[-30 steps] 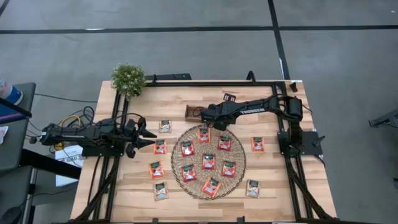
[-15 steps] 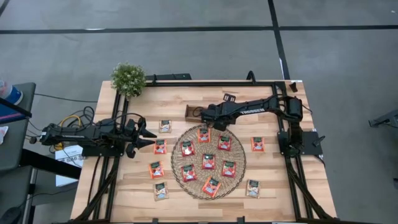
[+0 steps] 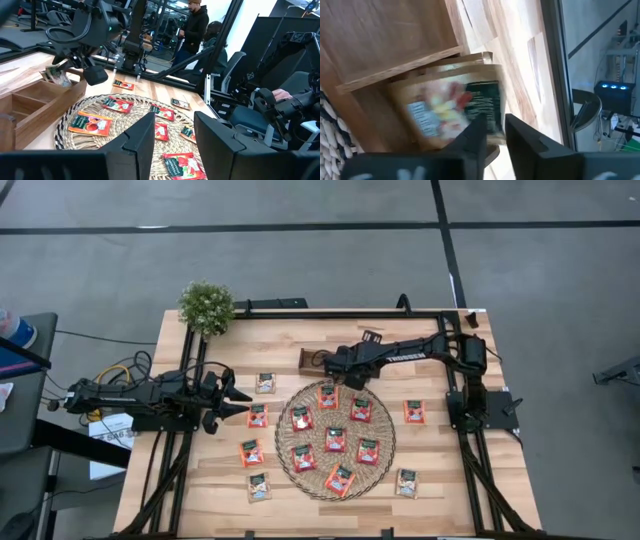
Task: Pick & Place Tea
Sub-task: Put the brown tea bag into the right section of the wooden organizer
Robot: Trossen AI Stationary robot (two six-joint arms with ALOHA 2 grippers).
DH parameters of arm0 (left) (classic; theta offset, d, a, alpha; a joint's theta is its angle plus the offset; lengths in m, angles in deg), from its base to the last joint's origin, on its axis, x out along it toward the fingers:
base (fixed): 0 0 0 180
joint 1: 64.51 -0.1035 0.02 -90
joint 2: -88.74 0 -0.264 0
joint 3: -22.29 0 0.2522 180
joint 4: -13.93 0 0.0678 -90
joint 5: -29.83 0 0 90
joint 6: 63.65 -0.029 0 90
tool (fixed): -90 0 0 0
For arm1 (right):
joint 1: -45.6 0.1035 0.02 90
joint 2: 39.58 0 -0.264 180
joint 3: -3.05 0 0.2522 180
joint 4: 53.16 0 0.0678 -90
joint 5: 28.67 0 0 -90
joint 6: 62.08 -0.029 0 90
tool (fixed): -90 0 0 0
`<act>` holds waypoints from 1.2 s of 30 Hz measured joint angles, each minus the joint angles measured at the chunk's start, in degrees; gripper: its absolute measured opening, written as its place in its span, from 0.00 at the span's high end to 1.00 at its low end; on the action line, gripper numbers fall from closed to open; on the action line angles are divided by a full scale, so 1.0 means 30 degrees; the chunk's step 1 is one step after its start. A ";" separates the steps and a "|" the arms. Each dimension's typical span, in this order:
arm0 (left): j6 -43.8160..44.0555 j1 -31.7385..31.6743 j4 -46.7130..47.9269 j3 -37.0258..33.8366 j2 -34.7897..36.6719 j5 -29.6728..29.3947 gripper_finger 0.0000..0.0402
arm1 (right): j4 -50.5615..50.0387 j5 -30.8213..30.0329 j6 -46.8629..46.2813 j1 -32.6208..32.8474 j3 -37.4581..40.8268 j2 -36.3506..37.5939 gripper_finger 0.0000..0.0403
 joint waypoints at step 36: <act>0.0007 0.0000 -0.0232 0.0000 -0.0080 0.0000 0.68 | -1.1023 0.3928 -0.0218 0.6055 -0.6244 0.5366 0.51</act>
